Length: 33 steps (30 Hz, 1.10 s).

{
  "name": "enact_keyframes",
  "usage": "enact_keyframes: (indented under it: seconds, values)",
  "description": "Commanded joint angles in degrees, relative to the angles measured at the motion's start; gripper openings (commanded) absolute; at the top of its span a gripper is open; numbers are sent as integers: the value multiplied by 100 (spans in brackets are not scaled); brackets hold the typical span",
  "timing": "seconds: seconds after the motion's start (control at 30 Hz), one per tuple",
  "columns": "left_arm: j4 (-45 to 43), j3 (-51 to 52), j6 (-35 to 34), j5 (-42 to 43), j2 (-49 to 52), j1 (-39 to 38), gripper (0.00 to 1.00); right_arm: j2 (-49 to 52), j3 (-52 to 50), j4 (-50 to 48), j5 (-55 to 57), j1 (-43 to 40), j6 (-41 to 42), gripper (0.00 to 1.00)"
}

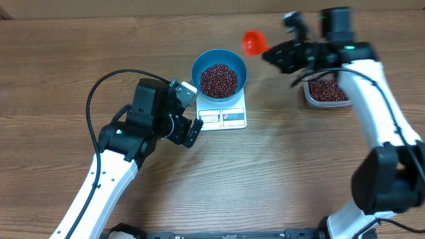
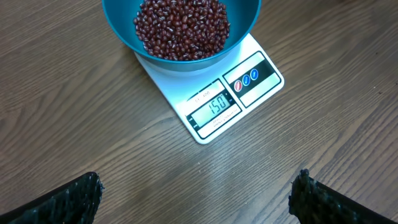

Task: Scoop item into bowl and weigh 150g on scale
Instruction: 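Carry the red scoop right from the bowl to the bean tub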

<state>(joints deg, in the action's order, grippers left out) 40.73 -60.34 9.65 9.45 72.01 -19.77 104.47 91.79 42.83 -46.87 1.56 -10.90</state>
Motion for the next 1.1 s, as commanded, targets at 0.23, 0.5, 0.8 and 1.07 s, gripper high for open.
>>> enact_keyframes:
  seconds: [0.23,0.5,0.8,1.07]
  values:
    - [-7,15,107,63,-39,24,99,-374,208,1196,-2024,-2645,254,4]
    - [-7,15,107,63,-39,24,100,-350,203,2048,1410,-2741,256,4]
    - [-7,15,107,63,-39,24,99,-345,203,2288,4531,-1331,450,4]
    - [-7,15,107,63,-39,24,99,-345,203,2529,6249,-549,839,4]
